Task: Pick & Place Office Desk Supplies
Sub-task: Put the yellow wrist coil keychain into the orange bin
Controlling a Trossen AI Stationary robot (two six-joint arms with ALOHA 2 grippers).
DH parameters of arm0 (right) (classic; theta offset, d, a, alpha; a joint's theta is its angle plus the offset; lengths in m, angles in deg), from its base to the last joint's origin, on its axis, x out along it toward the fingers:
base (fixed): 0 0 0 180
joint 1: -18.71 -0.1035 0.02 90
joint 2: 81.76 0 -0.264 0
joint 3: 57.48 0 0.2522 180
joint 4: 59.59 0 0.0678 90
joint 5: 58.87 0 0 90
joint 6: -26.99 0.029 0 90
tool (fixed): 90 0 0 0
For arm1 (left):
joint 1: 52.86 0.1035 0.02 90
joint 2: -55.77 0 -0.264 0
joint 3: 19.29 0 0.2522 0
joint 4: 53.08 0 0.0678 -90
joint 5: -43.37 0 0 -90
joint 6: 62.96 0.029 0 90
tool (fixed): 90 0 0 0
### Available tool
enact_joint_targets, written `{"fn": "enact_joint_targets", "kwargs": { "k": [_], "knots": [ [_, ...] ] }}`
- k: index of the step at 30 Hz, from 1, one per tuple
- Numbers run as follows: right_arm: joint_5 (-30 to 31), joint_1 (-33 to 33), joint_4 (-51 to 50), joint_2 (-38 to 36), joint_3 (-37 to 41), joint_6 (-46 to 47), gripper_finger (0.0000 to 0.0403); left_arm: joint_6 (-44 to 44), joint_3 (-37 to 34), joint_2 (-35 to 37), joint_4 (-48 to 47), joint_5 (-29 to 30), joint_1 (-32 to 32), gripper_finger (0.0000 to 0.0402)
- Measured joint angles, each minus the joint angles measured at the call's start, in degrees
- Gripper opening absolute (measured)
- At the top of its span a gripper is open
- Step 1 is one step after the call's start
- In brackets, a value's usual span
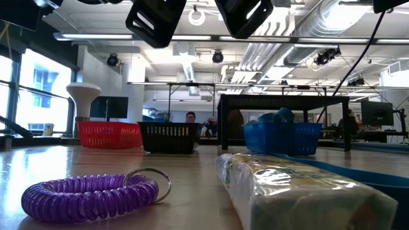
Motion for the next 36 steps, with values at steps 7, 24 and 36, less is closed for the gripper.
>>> {"fn": "enact_joint_targets", "kwargs": {
  "k": [7, 24, 36],
  "knots": [
    [5.06, -1.43, 0.14, 0.00, 0.00, 2.37, 0.0011, 0.13, 0.00, 0.00, -1.77, 3.31, -0.01, 0.0016],
    [-0.86, -4.28, -2.24, 0.00, 0.00, 6.27, 0.0219, -7.87, 0.04, 6.59, -25.48, 14.71, -1.47, 0.0013],
    [0.78, -4.64, -2.73, 0.00, 0.00, 8.75, 0.0222, -30.62, 0.17, 31.36, -76.55, 37.82, -0.36, 0.0013]
  ]
}}
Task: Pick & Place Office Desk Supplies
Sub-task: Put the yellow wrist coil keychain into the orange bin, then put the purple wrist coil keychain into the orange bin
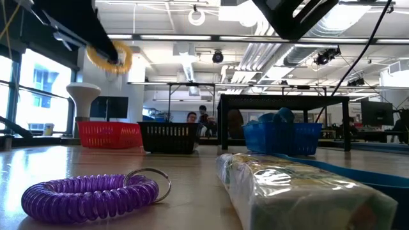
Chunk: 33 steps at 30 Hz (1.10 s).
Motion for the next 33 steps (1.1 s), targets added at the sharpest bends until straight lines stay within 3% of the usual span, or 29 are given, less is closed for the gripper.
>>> {"fn": "enact_joint_targets", "kwargs": {
  "k": [4, 6, 14, 19, 26, 33],
  "knots": [
    [2.48, -0.97, -0.15, -0.02, 0.00, 0.02, 0.0222, -8.61, -0.02, 3.35, -12.44, 7.93, 2.59, 0.0014],
    [3.44, -1.39, -0.21, -0.02, 0.00, -0.23, 0.0222, -10.13, -0.02, 4.22, -15.66, 9.21, 4.93, 0.0014],
    [4.25, -1.44, -0.21, -0.02, 0.00, 1.03, 0.0222, -0.17, -0.07, 4.23, -21.12, 7.83, 19.85, 0.0014],
    [4.26, -1.86, -0.23, -0.02, 0.00, 3.97, 0.0222, 2.51, -0.07, 4.23, -20.85, 2.75, 27.83, 0.0015],
    [10.11, -4.65, -0.25, -0.02, 0.00, 4.59, 0.0222, 12.92, -0.07, 4.23, -21.02, 0.39, 35.84, 0.0042],
    [16.03, -7.10, -0.23, -0.02, 0.00, 4.74, 0.0222, 13.35, -0.07, 4.23, -20.97, 1.32, 41.30, 0.0060]
  ]
}}
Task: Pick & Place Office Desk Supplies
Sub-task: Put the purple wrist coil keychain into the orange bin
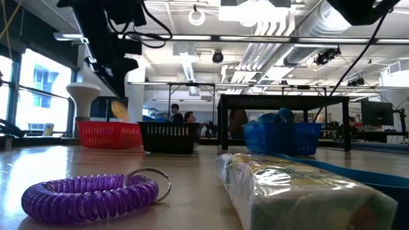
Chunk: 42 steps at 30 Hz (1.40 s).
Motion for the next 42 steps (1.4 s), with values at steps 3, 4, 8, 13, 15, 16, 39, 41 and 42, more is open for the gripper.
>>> {"fn": "enact_joint_targets", "kwargs": {
  "k": [3, 4, 8, 13, 15, 16, 39, 41, 42],
  "knots": [
    [1.99, -0.60, 0.00, 0.00, 0.00, 1.60, 0.0222, 0.00, 0.00, -0.02, -0.02, 0.10, 2.44, 0.0062],
    [2.61, -0.81, 0.00, 0.00, 0.00, 2.27, 0.0222, 0.16, 0.00, 0.00, -0.07, 0.12, 3.13, 0.0062],
    [5.33, -1.85, 0.01, 0.00, 0.00, 3.04, 0.0222, 3.10, 0.00, -0.02, 0.63, 0.62, 4.65, 0.0062],
    [7.99, -3.19, 0.02, 0.00, 0.00, 3.05, 0.0222, 3.11, -0.02, 0.30, 0.61, 0.97, 2.82, 0.0063],
    [8.62, -3.54, 0.02, 0.00, 0.00, 3.04, 0.0222, 3.10, -0.02, 0.84, 0.06, -0.18, 1.08, 0.0063],
    [8.69, -3.69, 0.02, 0.00, 0.00, 3.04, 0.0222, 3.05, -0.02, 1.09, 0.17, -1.80, 0.07, 0.0063],
    [6.68, -1.92, -2.37, -0.07, 0.00, -0.16, 0.0222, 11.82, -0.13, -5.49, 36.10, -25.91, -38.49, 0.0063],
    [6.63, -1.99, -2.41, -0.07, 0.00, -0.22, 0.0222, 16.00, -0.15, -7.54, 36.51, -25.89, -40.75, 0.0063],
    [6.70, -1.97, -2.34, -0.07, 0.00, -0.46, 0.0222, 18.50, -0.15, -8.62, 37.42, -25.55, -41.54, 0.0063]
  ]
}}
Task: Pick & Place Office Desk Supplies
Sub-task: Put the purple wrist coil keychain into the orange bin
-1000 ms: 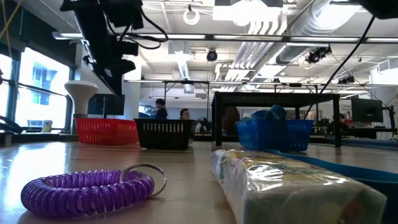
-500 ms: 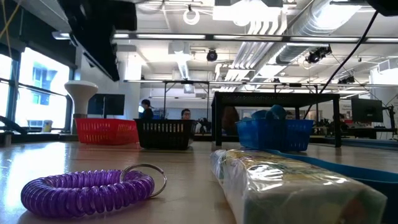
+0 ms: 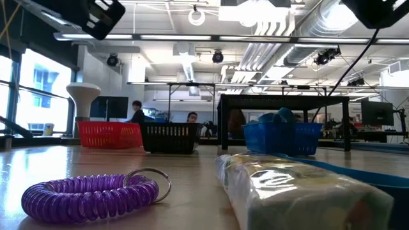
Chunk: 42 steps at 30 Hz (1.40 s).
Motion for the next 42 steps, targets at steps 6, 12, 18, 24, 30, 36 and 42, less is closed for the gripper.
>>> {"fn": "enact_joint_targets", "kwargs": {
  "k": [6, 12, 18, 24, 30, 36, 42],
  "knots": [
    [-0.01, 0.63, 0.00, 0.00, 0.00, -1.24, 0.0222, 3.45, 0.02, -3.46, 3.97, 1.60, -2.00, 0.0065],
    [-0.19, 1.57, -0.20, 0.00, 0.00, -1.66, 0.0222, 4.99, 0.06, -5.34, 5.47, -0.96, -2.18, 0.0096],
    [-2.97, 2.62, -0.35, 0.00, 0.00, -1.20, 0.0222, 4.66, -0.01, -6.40, 7.02, 1.02, -2.05, 0.0157],
    [-3.19, 2.06, -0.67, 0.00, 0.00, -1.13, 0.0222, -3.84, 0.04, -11.90, 16.39, 1.05, -0.78, 0.0188],
    [-3.10, 1.29, -0.78, 0.00, 0.00, -1.22, 0.0222, -1.07, -0.04, -19.47, 22.51, 2.23, 0.30, 0.0189],
    [-3.13, 1.23, -2.91, 0.00, 0.00, -0.31, 0.0222, -1.43, 0.11, -25.09, 29.09, -0.03, 1.27, 0.0189],
    [-2.80, 0.61, -4.50, 0.04, 0.00, 3.40, 0.0222, -1.83, -0.02, -26.41, 31.00, -0.74, 0.56, 0.0189]
  ]
}}
